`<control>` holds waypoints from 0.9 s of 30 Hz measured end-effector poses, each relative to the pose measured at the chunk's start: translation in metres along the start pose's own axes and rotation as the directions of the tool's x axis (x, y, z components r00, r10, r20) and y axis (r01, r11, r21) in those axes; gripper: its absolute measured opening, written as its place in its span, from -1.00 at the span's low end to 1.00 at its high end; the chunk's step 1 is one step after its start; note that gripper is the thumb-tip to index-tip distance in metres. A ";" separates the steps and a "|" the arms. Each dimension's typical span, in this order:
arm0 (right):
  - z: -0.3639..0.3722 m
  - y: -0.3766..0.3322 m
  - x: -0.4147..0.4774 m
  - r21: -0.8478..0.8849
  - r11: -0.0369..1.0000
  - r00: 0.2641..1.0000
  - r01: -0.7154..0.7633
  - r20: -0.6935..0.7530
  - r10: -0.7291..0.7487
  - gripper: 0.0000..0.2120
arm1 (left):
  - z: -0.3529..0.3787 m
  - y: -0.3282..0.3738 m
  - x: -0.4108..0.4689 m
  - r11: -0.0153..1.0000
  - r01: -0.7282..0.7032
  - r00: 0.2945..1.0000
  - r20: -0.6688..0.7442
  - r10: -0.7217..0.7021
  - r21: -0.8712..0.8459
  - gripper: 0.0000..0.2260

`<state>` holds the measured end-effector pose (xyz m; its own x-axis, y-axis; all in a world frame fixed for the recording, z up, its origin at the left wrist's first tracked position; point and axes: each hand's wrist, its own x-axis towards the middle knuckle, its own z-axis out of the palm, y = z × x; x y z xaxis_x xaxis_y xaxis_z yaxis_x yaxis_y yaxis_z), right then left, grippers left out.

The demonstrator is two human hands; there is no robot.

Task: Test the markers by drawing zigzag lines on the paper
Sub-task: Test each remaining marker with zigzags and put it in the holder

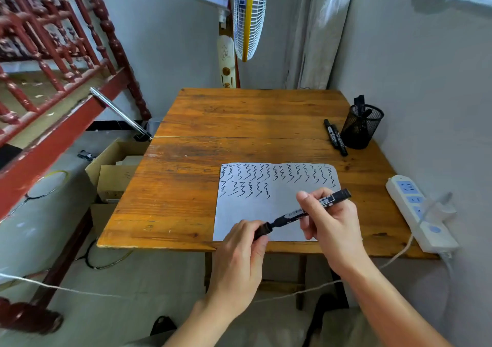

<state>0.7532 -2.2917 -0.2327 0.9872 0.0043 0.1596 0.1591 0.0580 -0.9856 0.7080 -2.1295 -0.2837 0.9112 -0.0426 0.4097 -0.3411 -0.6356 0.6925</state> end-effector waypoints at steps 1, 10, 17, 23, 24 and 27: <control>-0.001 -0.004 -0.004 -0.023 1.000 0.999 0.001 0.045 0.000 -0.76 | -0.002 0.004 -0.002 1.000 -0.016 1.000 0.012 0.016 0.000 -0.77; -0.024 -0.042 -0.028 0.050 0.991 0.963 -0.123 0.248 0.107 -0.51 | -0.037 0.058 -0.012 0.696 0.438 0.848 0.518 -0.111 -0.569 -0.72; -0.010 -0.033 -0.055 0.063 0.996 0.979 -0.061 -0.192 0.072 -0.57 | -0.038 0.079 -0.015 0.856 0.303 0.895 0.435 -0.104 -0.419 -0.81; -0.014 -0.014 -0.057 0.145 0.967 0.937 -0.211 -0.251 0.243 -0.62 | -0.020 0.072 -0.014 0.986 -0.153 0.969 0.208 0.136 0.067 -0.81; -0.016 -0.011 -0.056 0.139 0.959 0.933 -0.248 -0.233 0.275 -0.63 | -0.015 0.066 -0.012 0.980 -0.170 0.965 0.218 0.144 0.104 -0.81; -0.027 -0.007 -0.048 0.110 0.944 0.929 -0.310 -0.176 0.325 -0.70 | 0.001 0.054 -0.001 0.970 -0.168 0.962 0.246 0.121 0.178 -0.80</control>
<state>0.7054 -2.3191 -0.2348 0.9713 -0.1530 -0.1821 -0.1569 0.1633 -0.9740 0.6883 -2.1645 -0.2471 0.8917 -0.3074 0.3322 -0.4425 -0.7466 0.4967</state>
